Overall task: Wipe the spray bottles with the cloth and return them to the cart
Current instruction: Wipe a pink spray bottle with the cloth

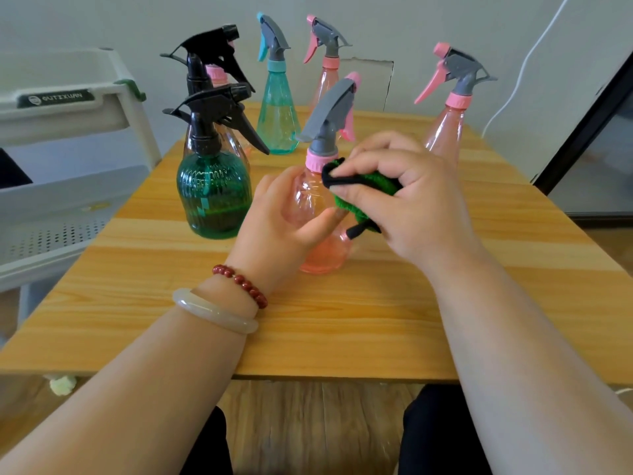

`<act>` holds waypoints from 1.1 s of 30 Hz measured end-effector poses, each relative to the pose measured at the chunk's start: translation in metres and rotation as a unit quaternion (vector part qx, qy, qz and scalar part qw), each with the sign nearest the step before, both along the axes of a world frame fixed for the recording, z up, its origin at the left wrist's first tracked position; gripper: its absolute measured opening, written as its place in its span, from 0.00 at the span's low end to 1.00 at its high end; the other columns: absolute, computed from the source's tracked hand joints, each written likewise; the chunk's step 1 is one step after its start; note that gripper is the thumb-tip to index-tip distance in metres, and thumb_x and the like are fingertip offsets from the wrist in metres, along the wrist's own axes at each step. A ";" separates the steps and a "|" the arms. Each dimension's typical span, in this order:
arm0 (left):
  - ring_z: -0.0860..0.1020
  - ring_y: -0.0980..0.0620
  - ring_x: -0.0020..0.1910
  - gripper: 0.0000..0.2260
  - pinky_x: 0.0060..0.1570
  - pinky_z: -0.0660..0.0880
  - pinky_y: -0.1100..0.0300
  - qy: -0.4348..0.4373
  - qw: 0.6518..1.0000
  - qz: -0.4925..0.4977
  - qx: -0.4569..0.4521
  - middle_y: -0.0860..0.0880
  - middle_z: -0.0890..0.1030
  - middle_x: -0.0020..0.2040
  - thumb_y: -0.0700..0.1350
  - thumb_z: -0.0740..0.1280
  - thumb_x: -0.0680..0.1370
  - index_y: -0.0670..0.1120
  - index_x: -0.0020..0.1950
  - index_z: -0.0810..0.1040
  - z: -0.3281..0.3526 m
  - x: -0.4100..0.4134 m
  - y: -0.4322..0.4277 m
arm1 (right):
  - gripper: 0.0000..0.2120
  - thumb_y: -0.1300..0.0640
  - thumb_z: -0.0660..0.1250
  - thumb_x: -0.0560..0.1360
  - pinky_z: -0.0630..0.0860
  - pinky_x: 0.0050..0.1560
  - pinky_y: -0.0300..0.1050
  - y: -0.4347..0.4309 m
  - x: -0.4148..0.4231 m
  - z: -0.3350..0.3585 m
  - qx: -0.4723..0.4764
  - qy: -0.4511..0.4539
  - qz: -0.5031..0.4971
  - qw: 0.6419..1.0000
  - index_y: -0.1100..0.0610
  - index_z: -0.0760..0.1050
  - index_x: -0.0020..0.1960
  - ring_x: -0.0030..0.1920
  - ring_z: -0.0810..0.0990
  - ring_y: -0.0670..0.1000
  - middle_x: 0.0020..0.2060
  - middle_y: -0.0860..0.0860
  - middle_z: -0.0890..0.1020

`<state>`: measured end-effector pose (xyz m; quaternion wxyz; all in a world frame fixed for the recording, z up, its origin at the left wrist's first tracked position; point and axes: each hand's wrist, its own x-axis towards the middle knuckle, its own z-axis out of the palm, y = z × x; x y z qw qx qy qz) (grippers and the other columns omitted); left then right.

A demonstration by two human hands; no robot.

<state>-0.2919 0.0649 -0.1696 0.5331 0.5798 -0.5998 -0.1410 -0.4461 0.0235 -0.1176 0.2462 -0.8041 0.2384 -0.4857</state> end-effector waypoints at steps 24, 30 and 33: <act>0.78 0.62 0.58 0.28 0.57 0.74 0.70 0.040 0.998 -0.048 0.033 0.54 0.77 0.62 0.51 0.75 0.72 0.52 0.67 0.66 -0.002 -0.003 0.003 | 0.10 0.60 0.68 0.77 0.79 0.36 0.42 -0.005 0.018 -0.021 0.400 -0.206 -0.031 0.893 0.47 0.81 0.41 0.36 0.83 0.45 0.36 0.45 0.85; 0.80 0.55 0.58 0.28 0.59 0.78 0.52 0.093 0.995 -0.038 0.016 0.53 0.79 0.60 0.58 0.72 0.71 0.54 0.67 0.66 0.001 -0.001 0.006 | 0.12 0.62 0.67 0.78 0.75 0.34 0.37 -0.003 0.022 -0.033 0.399 -0.158 -0.051 0.902 0.47 0.81 0.40 0.36 0.82 0.45 0.32 0.43 0.84; 0.78 0.59 0.59 0.29 0.61 0.76 0.55 0.118 0.992 -0.038 0.008 0.55 0.79 0.60 0.58 0.71 0.71 0.52 0.68 0.66 0.003 -0.003 0.009 | 0.11 0.61 0.68 0.77 0.77 0.38 0.42 -0.003 0.022 -0.029 0.404 -0.179 -0.045 0.896 0.48 0.82 0.41 0.36 0.83 0.47 0.34 0.44 0.85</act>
